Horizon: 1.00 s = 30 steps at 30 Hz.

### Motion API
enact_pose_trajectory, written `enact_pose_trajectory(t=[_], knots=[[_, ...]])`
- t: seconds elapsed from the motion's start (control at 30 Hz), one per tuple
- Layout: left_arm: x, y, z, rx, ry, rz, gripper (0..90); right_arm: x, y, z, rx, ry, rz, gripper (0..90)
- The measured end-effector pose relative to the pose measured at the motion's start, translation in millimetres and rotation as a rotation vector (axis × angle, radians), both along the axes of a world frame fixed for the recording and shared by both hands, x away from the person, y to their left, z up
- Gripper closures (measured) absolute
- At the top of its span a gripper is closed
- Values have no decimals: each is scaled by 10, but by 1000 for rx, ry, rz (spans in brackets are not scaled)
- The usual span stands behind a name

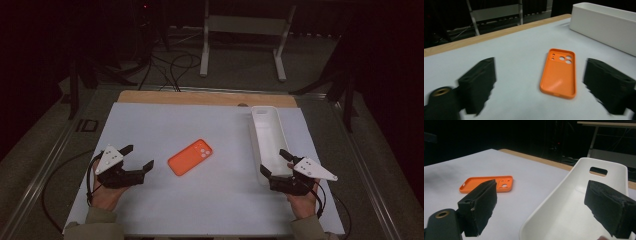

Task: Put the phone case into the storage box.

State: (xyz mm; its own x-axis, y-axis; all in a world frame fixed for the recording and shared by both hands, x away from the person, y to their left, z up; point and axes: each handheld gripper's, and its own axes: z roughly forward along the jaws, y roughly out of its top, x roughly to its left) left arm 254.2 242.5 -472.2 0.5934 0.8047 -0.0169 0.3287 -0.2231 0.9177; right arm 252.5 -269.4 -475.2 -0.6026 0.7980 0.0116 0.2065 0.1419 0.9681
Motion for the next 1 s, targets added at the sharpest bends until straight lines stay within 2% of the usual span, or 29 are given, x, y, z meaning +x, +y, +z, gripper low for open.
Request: enact_pose_trajectory(t=[0.07,0.33,0.53,0.63,0.77,0.87,1.0], knots=[[-26,22,-17,36,5,20,50,-4,8,-2,1,-1,1,107],[-83,138,-40,3,18,-12,3,-7,-1,-2,8,-6,4,106],[-96,139,-24,24,30,-10,2,-22,-27,-19,27,-1,-6,106],[-99,144,1,22,33,-3,2,-23,-26,-27,24,2,-8,106],[-92,126,42,44,38,8,2,-14,-9,-30,15,6,-4,106],[-80,108,85,53,43,-7,2,-12,-8,-18,15,3,-8,106],[-31,97,128,50,53,-3,2,-11,-23,-9,22,5,-12,107]])
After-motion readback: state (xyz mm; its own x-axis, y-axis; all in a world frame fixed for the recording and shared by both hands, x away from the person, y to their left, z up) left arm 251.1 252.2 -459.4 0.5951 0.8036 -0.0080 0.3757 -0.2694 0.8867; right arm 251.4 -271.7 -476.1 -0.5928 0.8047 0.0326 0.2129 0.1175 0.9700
